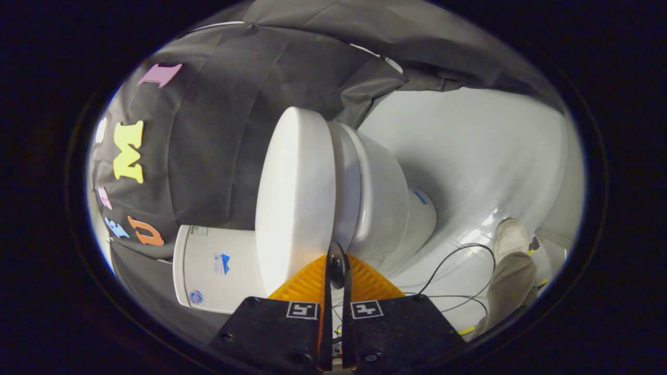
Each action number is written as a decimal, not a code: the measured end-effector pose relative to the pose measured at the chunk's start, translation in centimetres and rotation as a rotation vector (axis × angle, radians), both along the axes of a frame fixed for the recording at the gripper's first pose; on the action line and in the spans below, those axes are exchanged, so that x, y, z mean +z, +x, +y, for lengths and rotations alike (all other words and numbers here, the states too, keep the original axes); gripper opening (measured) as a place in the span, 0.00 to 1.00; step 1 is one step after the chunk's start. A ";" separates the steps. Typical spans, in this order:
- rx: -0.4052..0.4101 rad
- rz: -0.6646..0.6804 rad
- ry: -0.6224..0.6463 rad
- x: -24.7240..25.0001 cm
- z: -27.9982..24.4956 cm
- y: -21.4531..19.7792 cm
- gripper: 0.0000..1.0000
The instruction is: Open the toilet lid.
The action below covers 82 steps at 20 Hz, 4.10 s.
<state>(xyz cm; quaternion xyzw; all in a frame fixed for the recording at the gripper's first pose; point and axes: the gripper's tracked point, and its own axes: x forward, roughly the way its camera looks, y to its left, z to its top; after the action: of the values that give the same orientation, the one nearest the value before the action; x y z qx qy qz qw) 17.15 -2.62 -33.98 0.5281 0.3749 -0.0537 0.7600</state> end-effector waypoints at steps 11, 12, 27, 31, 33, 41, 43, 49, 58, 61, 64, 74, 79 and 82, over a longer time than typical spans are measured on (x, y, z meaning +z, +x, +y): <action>-0.008 -0.099 -0.042 4.1 0.5 0.4 0.05; -0.007 -0.102 -0.054 4.3 0.6 0.3 0.05; 0.074 -0.156 -0.327 10.6 2.1 0.2 0.06; 0.098 -0.182 -0.407 13.4 3.8 0.6 0.05; 0.112 -0.189 -0.461 14.3 4.6 0.6 0.05; 0.123 -0.206 -0.569 16.8 6.5 0.7 0.05; 0.127 -0.212 -0.587 17.4 6.6 0.5 0.05; 0.148 -0.242 -0.669 19.5 9.2 0.7 0.05; 0.184 -0.286 -0.729 22.1 13.1 1.1 0.05; 0.201 -0.302 -0.743 23.0 14.3 1.3 0.05; 0.218 -0.324 -0.754 23.8 15.7 1.4 0.06; 0.283 -0.365 -0.809 25.4 19.9 1.9 0.09; 0.317 -0.387 -0.848 26.1 22.0 2.2 0.10; 0.320 -0.393 -0.862 26.2 23.1 2.2 0.10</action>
<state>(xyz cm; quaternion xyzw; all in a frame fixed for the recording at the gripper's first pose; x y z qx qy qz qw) 19.31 20.46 -7.74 0.1021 0.2446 0.0143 0.9641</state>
